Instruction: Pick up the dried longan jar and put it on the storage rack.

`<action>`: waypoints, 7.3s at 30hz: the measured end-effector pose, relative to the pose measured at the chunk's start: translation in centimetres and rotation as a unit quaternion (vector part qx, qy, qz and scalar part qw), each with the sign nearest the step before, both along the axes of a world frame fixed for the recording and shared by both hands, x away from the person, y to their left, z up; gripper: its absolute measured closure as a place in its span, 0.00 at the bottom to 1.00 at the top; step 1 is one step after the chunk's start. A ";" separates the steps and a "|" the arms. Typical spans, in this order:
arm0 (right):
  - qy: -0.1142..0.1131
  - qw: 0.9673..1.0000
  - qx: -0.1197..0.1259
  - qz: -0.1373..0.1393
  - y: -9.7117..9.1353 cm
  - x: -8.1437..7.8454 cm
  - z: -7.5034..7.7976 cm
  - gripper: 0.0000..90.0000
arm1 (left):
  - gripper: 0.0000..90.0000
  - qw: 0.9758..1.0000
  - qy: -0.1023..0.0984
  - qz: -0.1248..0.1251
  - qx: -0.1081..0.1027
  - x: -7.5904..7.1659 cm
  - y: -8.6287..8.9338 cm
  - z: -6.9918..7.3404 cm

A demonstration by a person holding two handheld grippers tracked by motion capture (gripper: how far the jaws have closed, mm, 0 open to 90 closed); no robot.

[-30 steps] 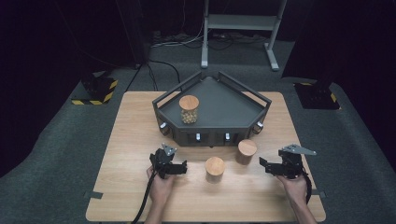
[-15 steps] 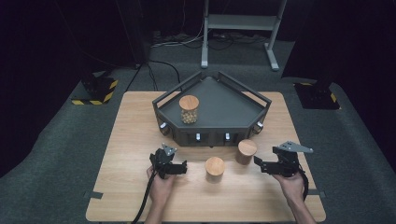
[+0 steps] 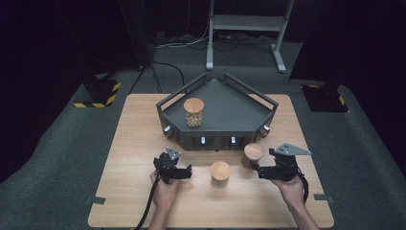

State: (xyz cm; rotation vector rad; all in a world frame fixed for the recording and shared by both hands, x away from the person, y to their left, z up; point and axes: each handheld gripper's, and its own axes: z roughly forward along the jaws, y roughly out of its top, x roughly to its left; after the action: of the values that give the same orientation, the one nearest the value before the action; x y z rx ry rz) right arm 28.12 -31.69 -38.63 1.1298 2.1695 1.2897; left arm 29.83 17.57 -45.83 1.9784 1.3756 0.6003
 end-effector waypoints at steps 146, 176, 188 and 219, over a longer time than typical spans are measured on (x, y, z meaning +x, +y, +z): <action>-0.013 0.993 -0.024 0.113 8.2 0.4 -0.6 0.28 | 0.02 1.000 0.000 0.000 -0.001 0.0 0.0 0.0; -0.019 0.996 -0.022 0.082 7.6 2.1 4.2 0.28 | 0.02 1.000 0.000 0.000 -0.001 0.0 0.0 0.0; -0.019 0.998 0.000 0.064 6.8 3.4 6.4 0.28 | 0.02 1.000 0.000 0.000 -0.001 0.0 0.0 0.0; -0.021 1.000 -0.015 -0.003 10.0 7.2 9.6 0.28 | 0.02 1.000 0.000 0.000 -0.001 0.0 0.0 0.0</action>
State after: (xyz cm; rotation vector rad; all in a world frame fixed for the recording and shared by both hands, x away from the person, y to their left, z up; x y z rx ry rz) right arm 35.33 -21.66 -28.99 1.0877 2.1459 1.2620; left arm 29.83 17.58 -45.82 1.9773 1.3768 0.5993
